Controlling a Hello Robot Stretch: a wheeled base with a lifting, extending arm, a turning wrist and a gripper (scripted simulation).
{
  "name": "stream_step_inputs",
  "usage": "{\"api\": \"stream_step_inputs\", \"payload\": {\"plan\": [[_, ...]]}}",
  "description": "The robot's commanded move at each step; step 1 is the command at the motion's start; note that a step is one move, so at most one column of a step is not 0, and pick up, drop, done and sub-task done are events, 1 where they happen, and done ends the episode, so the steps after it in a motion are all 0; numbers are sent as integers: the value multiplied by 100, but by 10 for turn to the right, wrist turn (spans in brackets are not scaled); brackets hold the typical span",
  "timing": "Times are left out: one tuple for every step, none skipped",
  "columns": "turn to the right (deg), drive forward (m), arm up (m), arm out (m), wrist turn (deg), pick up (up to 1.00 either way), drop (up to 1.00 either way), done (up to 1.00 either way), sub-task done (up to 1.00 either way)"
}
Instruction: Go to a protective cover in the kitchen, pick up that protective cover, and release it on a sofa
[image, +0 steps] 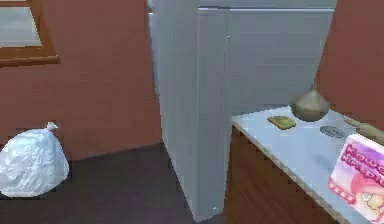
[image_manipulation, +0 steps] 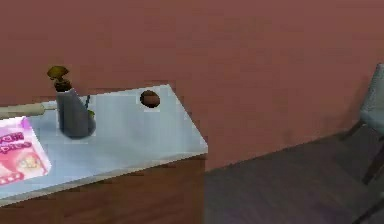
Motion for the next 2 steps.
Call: {"api": "stream_step_inputs", "payload": {"plan": [[-450, 0, 0, 0, 0, 0, 0, 0, 0], [-60, 0, 0, 0, 0, 0, 0, 0, 0]]}}
